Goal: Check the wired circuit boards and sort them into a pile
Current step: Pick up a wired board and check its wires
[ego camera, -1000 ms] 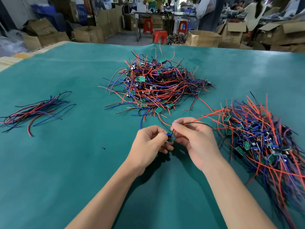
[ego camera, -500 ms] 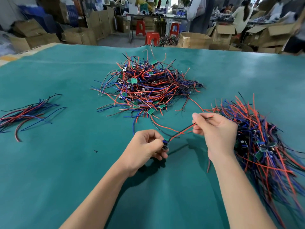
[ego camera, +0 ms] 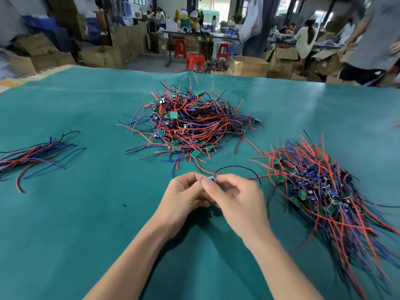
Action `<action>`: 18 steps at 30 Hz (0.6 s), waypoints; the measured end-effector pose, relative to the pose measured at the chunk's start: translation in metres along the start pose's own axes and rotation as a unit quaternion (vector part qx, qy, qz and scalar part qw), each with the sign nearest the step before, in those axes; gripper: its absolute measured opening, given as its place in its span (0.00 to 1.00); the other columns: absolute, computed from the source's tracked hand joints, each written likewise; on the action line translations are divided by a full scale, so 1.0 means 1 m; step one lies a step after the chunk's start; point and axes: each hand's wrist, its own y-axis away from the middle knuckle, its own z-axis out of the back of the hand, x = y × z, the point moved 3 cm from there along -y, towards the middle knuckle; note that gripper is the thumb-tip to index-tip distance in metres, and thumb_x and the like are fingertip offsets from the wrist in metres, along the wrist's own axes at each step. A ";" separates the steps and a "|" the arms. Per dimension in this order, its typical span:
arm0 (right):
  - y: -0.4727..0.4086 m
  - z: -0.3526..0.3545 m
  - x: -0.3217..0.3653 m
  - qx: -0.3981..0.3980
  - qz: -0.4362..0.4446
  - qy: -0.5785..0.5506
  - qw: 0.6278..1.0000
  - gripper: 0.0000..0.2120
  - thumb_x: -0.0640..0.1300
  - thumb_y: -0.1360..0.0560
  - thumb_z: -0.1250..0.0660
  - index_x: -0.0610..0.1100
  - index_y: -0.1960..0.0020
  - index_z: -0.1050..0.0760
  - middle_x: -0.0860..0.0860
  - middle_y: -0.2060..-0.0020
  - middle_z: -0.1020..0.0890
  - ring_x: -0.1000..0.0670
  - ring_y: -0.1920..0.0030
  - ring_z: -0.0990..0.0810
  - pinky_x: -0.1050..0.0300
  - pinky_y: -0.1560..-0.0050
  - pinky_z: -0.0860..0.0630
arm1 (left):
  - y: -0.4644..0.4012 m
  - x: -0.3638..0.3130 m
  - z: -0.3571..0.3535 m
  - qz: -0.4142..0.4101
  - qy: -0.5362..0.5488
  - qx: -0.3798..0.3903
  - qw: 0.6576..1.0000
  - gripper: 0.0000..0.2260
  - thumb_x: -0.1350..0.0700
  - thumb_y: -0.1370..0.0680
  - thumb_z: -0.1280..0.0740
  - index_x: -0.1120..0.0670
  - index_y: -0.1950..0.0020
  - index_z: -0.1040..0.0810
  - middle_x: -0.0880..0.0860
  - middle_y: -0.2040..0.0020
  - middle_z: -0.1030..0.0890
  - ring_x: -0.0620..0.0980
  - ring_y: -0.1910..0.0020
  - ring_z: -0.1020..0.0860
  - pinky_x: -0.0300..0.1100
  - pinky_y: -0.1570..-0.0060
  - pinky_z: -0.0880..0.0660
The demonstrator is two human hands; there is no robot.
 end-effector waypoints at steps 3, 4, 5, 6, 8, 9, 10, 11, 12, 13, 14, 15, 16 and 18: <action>-0.004 0.011 0.006 -0.011 0.014 0.012 1.000 0.05 0.48 0.29 0.22 0.47 0.57 0.15 0.55 0.64 0.13 0.54 0.62 0.15 0.45 0.53 0.17 | 0.001 -0.003 0.001 -0.022 -0.033 0.017 0.999 0.07 0.63 0.21 0.32 0.54 0.57 0.18 0.56 0.63 0.18 0.49 0.64 0.21 0.37 0.62 0.25; -0.006 0.016 0.008 0.002 0.024 0.025 0.999 0.04 0.45 0.29 0.22 0.47 0.57 0.15 0.55 0.63 0.13 0.54 0.61 0.14 0.45 0.52 0.17 | 0.002 -0.004 0.000 -0.026 -0.044 0.027 0.998 0.05 0.61 0.22 0.31 0.54 0.56 0.17 0.56 0.63 0.18 0.49 0.63 0.21 0.37 0.62 0.25; -0.006 0.023 0.013 0.012 0.041 0.048 0.998 0.04 0.45 0.29 0.22 0.47 0.57 0.15 0.55 0.63 0.13 0.55 0.61 0.14 0.46 0.52 0.17 | 0.003 -0.005 -0.002 -0.026 -0.052 0.035 0.998 0.03 0.59 0.23 0.30 0.55 0.56 0.16 0.58 0.62 0.18 0.49 0.63 0.21 0.38 0.62 0.25; -0.009 0.033 0.017 0.016 0.057 0.077 0.995 0.04 0.46 0.30 0.22 0.48 0.58 0.15 0.57 0.64 0.13 0.57 0.62 0.14 0.49 0.53 0.17 | 0.003 -0.005 -0.003 -0.023 -0.057 0.038 0.997 0.03 0.58 0.24 0.29 0.56 0.54 0.16 0.60 0.60 0.17 0.49 0.62 0.20 0.38 0.62 0.24; -0.018 0.067 0.021 0.001 0.051 0.154 0.987 0.05 0.53 0.34 0.25 0.52 0.61 0.14 0.60 0.65 0.14 0.60 0.63 0.15 0.51 0.56 0.17 | 0.001 -0.002 -0.003 -0.012 -0.056 0.015 0.998 0.05 0.59 0.23 0.27 0.60 0.51 0.17 0.63 0.55 0.17 0.49 0.61 0.19 0.38 0.63 0.23; -0.026 0.090 0.021 -0.014 0.034 0.200 0.979 0.05 0.55 0.35 0.26 0.56 0.61 0.15 0.61 0.66 0.15 0.59 0.63 0.15 0.52 0.58 0.18 | 0.000 -0.001 0.000 -0.010 -0.050 -0.012 0.999 0.04 0.61 0.23 0.29 0.62 0.51 0.17 0.61 0.56 0.17 0.50 0.61 0.19 0.39 0.64 0.22; -0.036 0.118 0.019 -0.035 0.011 0.263 0.964 0.03 0.57 0.35 0.25 0.61 0.62 0.16 0.61 0.68 0.15 0.57 0.64 0.15 0.55 0.59 0.20 | -0.002 -0.001 0.003 -0.014 -0.049 -0.047 0.998 0.03 0.63 0.22 0.31 0.62 0.52 0.18 0.59 0.58 0.17 0.50 0.62 0.19 0.39 0.64 0.22; -0.046 0.146 0.014 -0.060 -0.014 0.338 0.939 0.04 0.57 0.35 0.23 0.63 0.64 0.17 0.60 0.71 0.17 0.54 0.64 0.16 0.58 0.61 0.24 | -0.004 0.000 0.008 -0.023 -0.058 -0.089 0.994 0.03 0.66 0.22 0.32 0.62 0.54 0.18 0.57 0.61 0.17 0.51 0.63 0.19 0.40 0.65 0.21; -0.055 0.172 0.007 -0.077 -0.042 0.412 0.907 0.07 0.56 0.35 0.21 0.63 0.67 0.19 0.60 0.73 0.18 0.50 0.64 0.17 0.59 0.61 0.26 | -0.006 0.000 0.013 -0.032 -0.075 -0.132 0.988 0.06 0.68 0.23 0.34 0.60 0.56 0.18 0.56 0.62 0.17 0.50 0.64 0.19 0.40 0.66 0.21; -0.062 0.193 -0.002 -0.079 -0.077 0.470 0.876 0.10 0.56 0.35 0.20 0.63 0.69 0.20 0.58 0.73 0.18 0.47 0.64 0.18 0.58 0.61 0.26 | -0.007 0.000 0.018 -0.040 -0.098 -0.171 0.980 0.09 0.68 0.23 0.36 0.59 0.57 0.19 0.54 0.64 0.17 0.50 0.65 0.19 0.41 0.67 0.21; -0.067 0.208 -0.013 -0.077 -0.110 0.512 0.848 0.11 0.56 0.36 0.19 0.65 0.70 0.21 0.56 0.73 0.18 0.46 0.63 0.18 0.56 0.60 0.23 | -0.008 0.000 0.022 -0.048 -0.124 -0.203 0.970 0.10 0.68 0.24 0.37 0.56 0.58 0.19 0.53 0.65 0.17 0.49 0.66 0.19 0.41 0.67 0.22; -0.071 0.219 -0.023 -0.073 -0.133 0.539 0.829 0.12 0.57 0.37 0.18 0.67 0.70 0.21 0.53 0.72 0.18 0.46 0.63 0.18 0.54 0.57 0.20 | -0.009 0.000 0.026 -0.055 -0.144 -0.227 0.962 0.11 0.66 0.25 0.37 0.54 0.59 0.19 0.52 0.66 0.17 0.48 0.67 0.19 0.40 0.68 0.22; -0.074 0.228 -0.032 -0.064 -0.150 0.558 0.814 0.11 0.57 0.38 0.18 0.64 0.70 0.21 0.50 0.72 0.18 0.44 0.63 0.18 0.51 0.56 0.19 | -0.009 -0.001 0.030 -0.059 -0.158 -0.243 0.955 0.11 0.65 0.26 0.37 0.52 0.60 0.19 0.51 0.66 0.17 0.48 0.68 0.19 0.39 0.69 0.23; -0.081 0.234 -0.041 -0.080 -0.167 0.554 0.812 0.16 0.54 0.38 0.17 0.49 0.74 0.21 0.45 0.73 0.19 0.40 0.63 0.18 0.44 0.55 0.18 | -0.009 0.000 0.033 -0.058 -0.174 -0.257 0.949 0.09 0.61 0.28 0.37 0.50 0.60 0.19 0.49 0.67 0.17 0.49 0.67 0.19 0.41 0.67 0.22</action>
